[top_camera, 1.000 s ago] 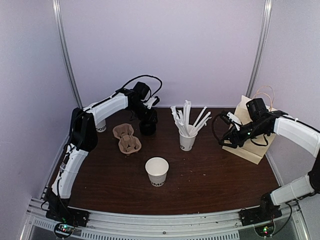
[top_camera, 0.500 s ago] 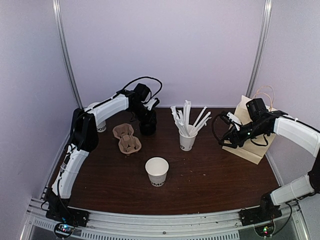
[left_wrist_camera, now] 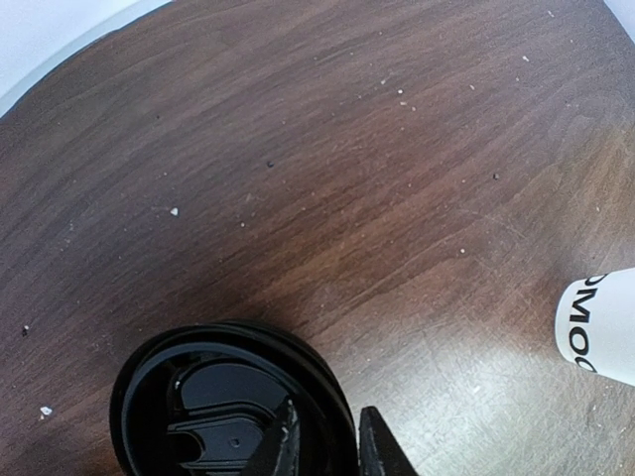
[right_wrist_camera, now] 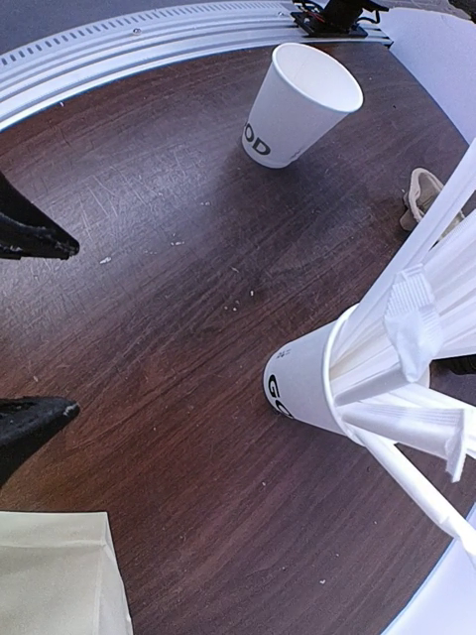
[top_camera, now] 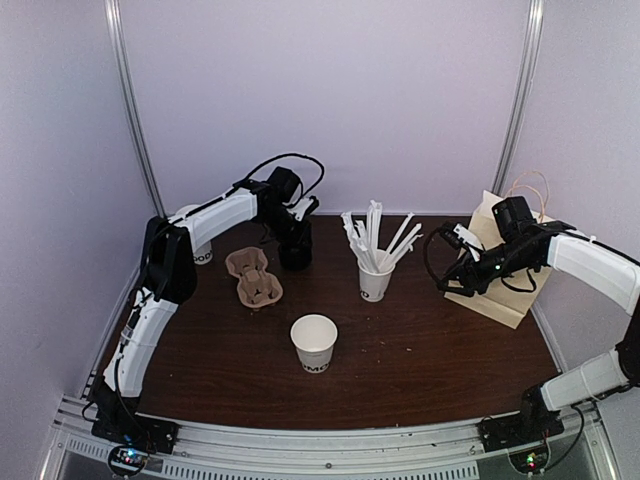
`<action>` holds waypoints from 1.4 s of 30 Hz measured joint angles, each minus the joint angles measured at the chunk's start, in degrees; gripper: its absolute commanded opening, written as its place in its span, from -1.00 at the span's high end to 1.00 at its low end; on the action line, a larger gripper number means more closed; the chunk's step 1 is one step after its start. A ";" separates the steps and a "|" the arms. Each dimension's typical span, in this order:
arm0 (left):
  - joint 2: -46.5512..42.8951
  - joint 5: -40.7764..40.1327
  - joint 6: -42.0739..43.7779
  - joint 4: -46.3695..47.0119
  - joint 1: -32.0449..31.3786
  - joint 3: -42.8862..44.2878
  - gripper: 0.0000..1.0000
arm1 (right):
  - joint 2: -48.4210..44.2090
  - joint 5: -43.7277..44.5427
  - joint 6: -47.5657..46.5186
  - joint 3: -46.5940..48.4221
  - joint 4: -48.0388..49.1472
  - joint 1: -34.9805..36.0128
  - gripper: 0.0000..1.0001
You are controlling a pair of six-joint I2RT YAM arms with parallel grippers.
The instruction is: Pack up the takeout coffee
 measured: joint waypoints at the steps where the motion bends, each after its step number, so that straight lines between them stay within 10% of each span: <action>1: 0.00 0.02 -0.02 0.00 0.00 0.00 0.59 | 0.00 0.00 0.00 0.00 0.00 0.00 0.05; 42: -3.93 -2.40 -0.07 -3.08 0.00 -0.35 0.86 | 0.00 0.35 -0.74 0.00 0.00 0.00 0.04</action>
